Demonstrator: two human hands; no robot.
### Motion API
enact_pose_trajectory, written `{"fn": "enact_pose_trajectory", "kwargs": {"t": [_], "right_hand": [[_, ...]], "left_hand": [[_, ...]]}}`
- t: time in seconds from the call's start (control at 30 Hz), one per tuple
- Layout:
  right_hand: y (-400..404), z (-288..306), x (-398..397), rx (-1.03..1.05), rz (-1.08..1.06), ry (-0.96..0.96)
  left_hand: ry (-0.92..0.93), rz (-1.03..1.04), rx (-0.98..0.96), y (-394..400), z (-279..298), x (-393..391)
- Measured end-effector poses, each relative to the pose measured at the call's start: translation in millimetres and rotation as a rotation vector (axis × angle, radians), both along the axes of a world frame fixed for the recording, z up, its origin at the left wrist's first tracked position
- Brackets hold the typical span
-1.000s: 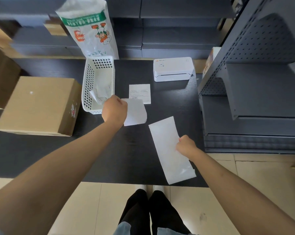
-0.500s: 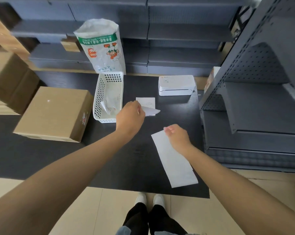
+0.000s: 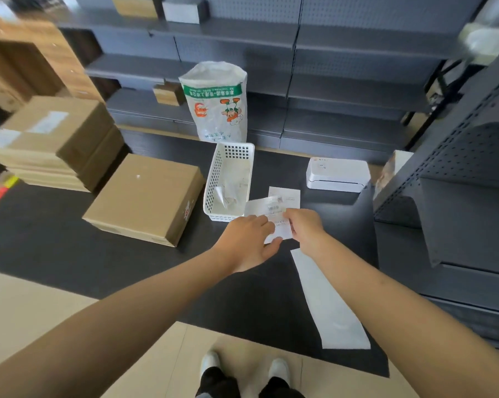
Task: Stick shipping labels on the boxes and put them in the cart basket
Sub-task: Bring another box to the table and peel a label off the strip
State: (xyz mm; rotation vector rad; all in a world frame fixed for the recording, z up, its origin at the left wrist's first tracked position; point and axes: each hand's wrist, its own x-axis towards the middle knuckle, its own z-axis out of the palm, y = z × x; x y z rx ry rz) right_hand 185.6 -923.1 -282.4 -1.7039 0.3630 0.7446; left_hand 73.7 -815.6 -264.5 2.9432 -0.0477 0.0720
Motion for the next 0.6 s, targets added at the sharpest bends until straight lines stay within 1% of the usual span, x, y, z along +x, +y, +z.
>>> {"fn": "enact_pose_trajectory", "kwargs": {"t": [0.17, 0.3, 0.37, 0.5, 0.6], "right_hand": [[66, 8, -25, 0.116, 0.035, 0.033], [129, 13, -57, 0.253, 0.014, 0.108], [162, 16, -72, 0.295, -0.007, 0.147], [218, 17, -97, 0.323, 0.001, 0.188], [254, 13, -108, 0.339, 0.029, 0.170]], "left_hand": [[-0.091, 0.317, -0.181, 75, -3, -27], [-0.106, 0.571, -0.336, 156, 1, -51], [-0.100, 0.648, -0.408, 195, 2, -64], [-0.026, 0.768, -0.572, 256, 0, -84], [0.023, 0.769, -0.723, 298, -9, -90]]}}
